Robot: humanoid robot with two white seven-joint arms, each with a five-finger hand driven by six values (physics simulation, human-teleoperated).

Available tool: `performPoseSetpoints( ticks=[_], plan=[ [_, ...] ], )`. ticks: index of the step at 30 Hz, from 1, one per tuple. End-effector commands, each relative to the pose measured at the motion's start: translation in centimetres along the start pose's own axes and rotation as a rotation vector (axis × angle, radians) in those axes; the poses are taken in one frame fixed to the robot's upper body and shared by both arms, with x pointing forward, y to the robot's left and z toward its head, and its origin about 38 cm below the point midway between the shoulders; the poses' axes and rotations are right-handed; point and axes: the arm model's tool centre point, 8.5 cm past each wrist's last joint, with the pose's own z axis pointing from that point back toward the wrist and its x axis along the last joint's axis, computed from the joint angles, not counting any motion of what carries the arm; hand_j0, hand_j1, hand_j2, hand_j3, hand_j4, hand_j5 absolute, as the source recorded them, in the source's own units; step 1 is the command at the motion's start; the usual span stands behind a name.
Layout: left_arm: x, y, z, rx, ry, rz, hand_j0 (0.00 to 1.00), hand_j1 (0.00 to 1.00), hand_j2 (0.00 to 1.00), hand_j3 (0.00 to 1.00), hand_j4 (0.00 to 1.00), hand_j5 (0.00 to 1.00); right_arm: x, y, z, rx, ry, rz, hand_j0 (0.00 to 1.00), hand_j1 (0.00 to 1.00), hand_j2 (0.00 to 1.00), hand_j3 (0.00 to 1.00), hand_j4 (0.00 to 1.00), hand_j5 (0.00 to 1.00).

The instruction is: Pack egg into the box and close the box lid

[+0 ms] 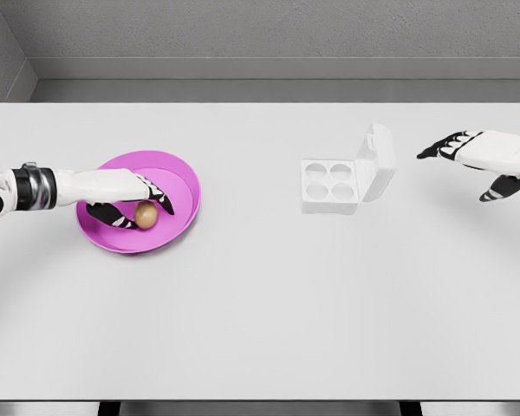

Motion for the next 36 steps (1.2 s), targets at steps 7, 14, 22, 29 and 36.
performPoseSetpoints(
  ticks=[7,14,22,29,36],
  plan=[
    [0.2,-0.1,-0.2,-0.005,-0.004,0.0,0.48,0.48,0.48,0.48,0.48,0.48,-0.3,0.1,0.0,0.001,0.008,-0.009,1.0,1.0,1.0,1.0,1.0,1.0],
    [0.2,0.0,-0.2,-0.004,-0.006,-0.006,0.33,0.33,0.33,0.33,0.33,0.33,0.0,-0.2,-0.7,-0.003,0.003,0.001,1.0,1.0,1.0,1.0,1.0,1.0],
    [1.3,3.0,0.0,0.044,-0.03,-0.058,0.32,0.32,0.32,0.32,0.32,0.32,0.3,0.1,-1.3,0.007,-0.004,0.005,1.0,1.0,1.0,1.0,1.0,1.0],
    [5.4,6.8,-4.8,0.121,-0.161,-0.094,0.3,0.3,0.3,0.3,0.3,0.3,0.2,0.3,-1.3,0.012,0.002,0.005,1.0,1.0,1.0,1.0,1.0,1.0],
    [8.0,8.9,-8.1,0.153,-0.231,-0.107,0.3,0.3,0.3,0.3,0.3,0.3,0.2,0.3,-1.3,0.012,0.002,0.005,1.0,1.0,1.0,1.0,1.0,1.0]
  ],
)
